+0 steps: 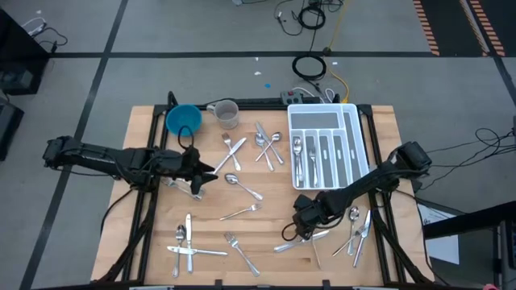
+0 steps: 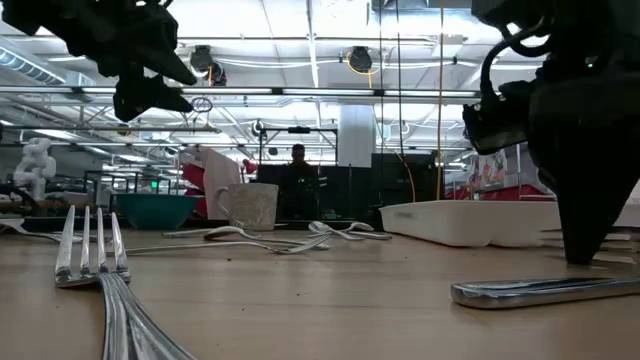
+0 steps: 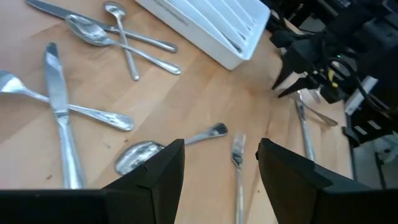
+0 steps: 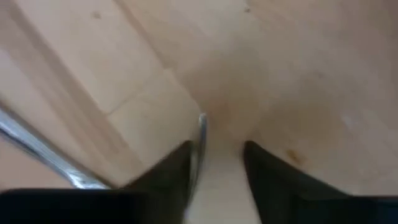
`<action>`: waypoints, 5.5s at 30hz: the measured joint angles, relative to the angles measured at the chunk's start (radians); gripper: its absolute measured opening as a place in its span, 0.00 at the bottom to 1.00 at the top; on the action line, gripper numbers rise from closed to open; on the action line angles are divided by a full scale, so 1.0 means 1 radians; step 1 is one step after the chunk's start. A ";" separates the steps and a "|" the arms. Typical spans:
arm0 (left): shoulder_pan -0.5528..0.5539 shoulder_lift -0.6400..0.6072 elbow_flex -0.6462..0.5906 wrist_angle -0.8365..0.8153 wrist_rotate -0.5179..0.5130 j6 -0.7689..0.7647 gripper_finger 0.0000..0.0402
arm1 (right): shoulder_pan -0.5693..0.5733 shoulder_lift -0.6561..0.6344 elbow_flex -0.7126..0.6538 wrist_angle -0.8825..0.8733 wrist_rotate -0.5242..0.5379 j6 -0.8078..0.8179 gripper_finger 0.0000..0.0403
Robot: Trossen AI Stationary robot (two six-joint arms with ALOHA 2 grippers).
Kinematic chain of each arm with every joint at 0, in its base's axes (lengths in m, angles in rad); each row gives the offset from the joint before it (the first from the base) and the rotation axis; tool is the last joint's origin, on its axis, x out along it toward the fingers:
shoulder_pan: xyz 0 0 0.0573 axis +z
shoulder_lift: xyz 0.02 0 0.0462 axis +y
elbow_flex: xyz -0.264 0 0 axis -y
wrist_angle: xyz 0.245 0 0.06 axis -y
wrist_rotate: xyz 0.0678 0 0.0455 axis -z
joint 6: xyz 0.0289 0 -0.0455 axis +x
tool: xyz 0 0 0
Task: Sort silverware
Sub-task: Put the fork in the silverware tray, then put the spoon in the silverware tray
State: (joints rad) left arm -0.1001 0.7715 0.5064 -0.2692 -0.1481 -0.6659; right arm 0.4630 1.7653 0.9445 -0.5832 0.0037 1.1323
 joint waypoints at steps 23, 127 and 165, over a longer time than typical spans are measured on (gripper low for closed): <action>0.000 0.007 -0.010 0.030 -0.172 -0.060 0.51 | -0.537 -0.861 -0.360 0.433 0.023 -0.566 0.00; 0.000 0.098 -0.009 0.169 -0.301 -0.151 0.51 | -0.541 -0.936 -0.143 0.069 -0.102 -0.405 0.50; 0.000 0.098 -0.008 0.222 -0.325 -0.050 0.51 | -0.834 0.240 0.615 -0.215 0.070 -1.882 0.50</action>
State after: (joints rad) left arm -0.0998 0.8700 0.4980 -0.0476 -0.4727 -0.7162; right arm -0.3710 2.0055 1.5597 -0.7986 0.0739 -0.7500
